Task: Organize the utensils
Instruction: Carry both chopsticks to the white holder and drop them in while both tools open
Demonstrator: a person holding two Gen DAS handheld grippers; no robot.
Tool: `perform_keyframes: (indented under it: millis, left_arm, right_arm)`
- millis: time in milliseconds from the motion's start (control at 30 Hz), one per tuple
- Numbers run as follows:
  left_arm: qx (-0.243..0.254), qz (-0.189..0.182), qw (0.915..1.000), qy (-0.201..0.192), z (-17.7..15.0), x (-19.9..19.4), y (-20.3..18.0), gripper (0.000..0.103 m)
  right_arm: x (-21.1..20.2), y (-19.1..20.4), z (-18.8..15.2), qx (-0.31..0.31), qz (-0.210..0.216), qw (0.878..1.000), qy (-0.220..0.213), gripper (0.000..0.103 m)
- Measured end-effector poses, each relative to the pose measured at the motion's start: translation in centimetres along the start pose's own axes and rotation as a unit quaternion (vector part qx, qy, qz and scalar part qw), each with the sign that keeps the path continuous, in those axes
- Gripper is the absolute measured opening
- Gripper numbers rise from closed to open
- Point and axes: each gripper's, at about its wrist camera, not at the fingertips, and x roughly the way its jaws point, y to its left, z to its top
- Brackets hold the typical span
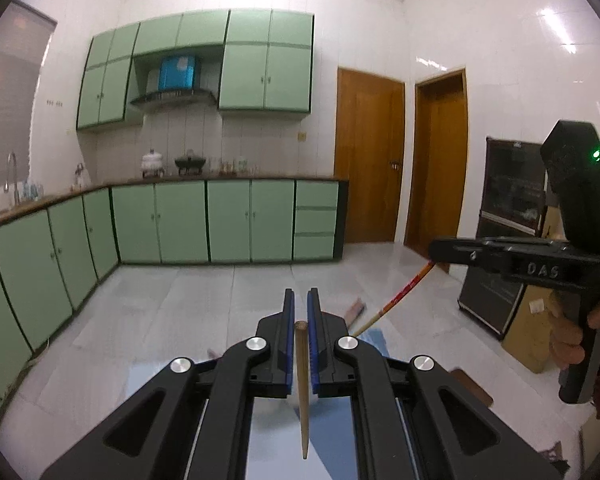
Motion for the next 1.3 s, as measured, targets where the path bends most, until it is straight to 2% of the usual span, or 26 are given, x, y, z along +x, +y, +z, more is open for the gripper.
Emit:
perform_keyframes:
  millis: [200, 367, 433, 500, 833, 1000, 1133, 1233, 1300]
  left_arm:
    - [-0.001, -0.002, 0.9997, -0.026, 3.8, 2.8, 0.7, 0.006]
    - [-0.009, -0.005, 0.9995, -0.031, 4.9, 5.3, 1.5, 0.006]
    - [-0.012, -0.005, 0.9993, -0.034, 5.0, 6.0, 1.7, 0.006]
    - [-0.016, -0.001, 0.9991, -0.04, 5.2, 6.9, 2.0, 0.006]
    - [-0.012, 0.022, 0.9972, -0.07, 4.9, 10.7, 4.1, 0.006]
    - [-0.012, 0.02, 0.9977, -0.064, 4.1, 13.3, 4.6, 0.006]
    - [-0.012, 0.016, 0.9994, -0.029, 2.5, 15.4, 5.0, 0.007]
    - [-0.019, 0.02, 0.9996, -0.006, 1.1, 16.4, 5.7, 0.015]
    - [-0.018, 0.026, 0.9995, 0.002, 0.1, 16.3, 5.8, 0.016]
  right_arm:
    - [4.2, -1.1, 2.6, -0.026, -0.035, 0.999, 0.026, 0.005]
    - [9.6, -2.4, 1.9, -0.029, -0.04, 0.996, 0.076, 0.005]
    - [11.5, -2.7, 1.2, -0.029, -0.04, 0.994, 0.095, 0.009]
    - [12.5, -3.0, 0.8, -0.023, -0.043, 0.994, 0.099, 0.014]
    - [14.2, -4.3, -0.1, -0.008, -0.058, 0.995, 0.078, 0.017]
    - [15.4, -4.9, -0.3, -0.005, -0.055, 0.995, 0.078, 0.019]
    - [16.8, -5.5, -1.1, 0.002, -0.053, 0.995, 0.089, 0.028]
    - [17.1, -5.8, -1.6, 0.009, -0.052, 0.994, 0.093, 0.028]
    - [17.2, -5.7, -2.0, 0.013, -0.054, 0.994, 0.093, 0.028]
